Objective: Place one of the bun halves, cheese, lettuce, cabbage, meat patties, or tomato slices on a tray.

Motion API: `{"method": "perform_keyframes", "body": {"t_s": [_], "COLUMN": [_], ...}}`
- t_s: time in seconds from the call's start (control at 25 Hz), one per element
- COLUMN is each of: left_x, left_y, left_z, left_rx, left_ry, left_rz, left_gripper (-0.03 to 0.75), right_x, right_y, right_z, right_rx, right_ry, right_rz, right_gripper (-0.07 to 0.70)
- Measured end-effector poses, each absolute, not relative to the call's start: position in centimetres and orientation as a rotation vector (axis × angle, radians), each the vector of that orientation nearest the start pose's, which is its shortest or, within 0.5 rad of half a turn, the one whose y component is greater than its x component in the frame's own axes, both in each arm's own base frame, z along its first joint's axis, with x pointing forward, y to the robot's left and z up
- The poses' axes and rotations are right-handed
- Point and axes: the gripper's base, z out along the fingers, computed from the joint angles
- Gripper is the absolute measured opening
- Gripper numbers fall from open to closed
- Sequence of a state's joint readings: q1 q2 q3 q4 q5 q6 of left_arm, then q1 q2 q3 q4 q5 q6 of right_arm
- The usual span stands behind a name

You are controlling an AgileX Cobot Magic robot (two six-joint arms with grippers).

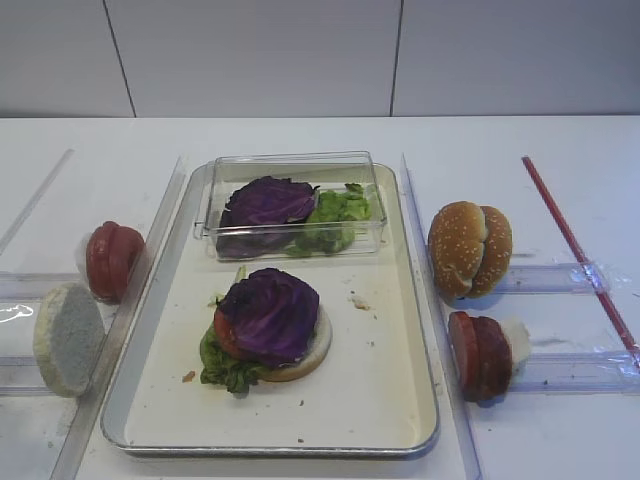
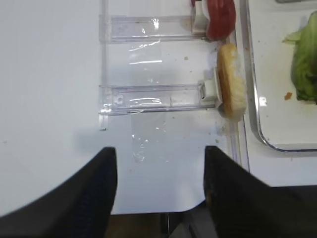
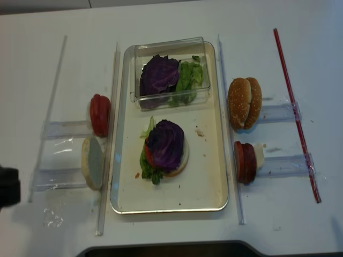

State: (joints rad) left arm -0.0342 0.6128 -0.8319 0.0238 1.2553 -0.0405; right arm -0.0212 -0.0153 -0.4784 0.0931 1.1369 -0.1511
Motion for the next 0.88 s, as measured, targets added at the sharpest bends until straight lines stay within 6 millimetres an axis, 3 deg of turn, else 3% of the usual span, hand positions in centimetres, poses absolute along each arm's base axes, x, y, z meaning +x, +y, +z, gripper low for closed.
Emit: {"method": "perform_keyframes", "body": {"t_s": [0.16, 0.48, 0.72, 0.88], "left_x": [4.7, 0.3, -1.9, -1.9], "left_y": [0.0, 0.2, 0.3, 0.2], "left_z": [33.3, 29.0, 27.0, 26.9], "left_rx": [-0.009, -0.011, -0.009, 0.018], "left_ry": [2.431, 2.330, 2.224, 2.193], "left_rz": [-0.003, -0.007, -0.011, -0.001], "left_gripper": [0.358, 0.325, 0.319, 0.319], "right_x": [-0.8, -0.8, -0.8, -0.8], "right_y": [0.8, 0.8, 0.8, 0.8], "right_z": [26.5, 26.5, 26.5, 26.5], "right_rx": [-0.146, -0.146, -0.146, -0.146], "right_ry": [2.118, 2.118, 2.118, 2.118], "right_rz": [0.011, 0.011, 0.011, 0.011], "right_gripper": [0.530, 0.530, 0.530, 0.530]}}
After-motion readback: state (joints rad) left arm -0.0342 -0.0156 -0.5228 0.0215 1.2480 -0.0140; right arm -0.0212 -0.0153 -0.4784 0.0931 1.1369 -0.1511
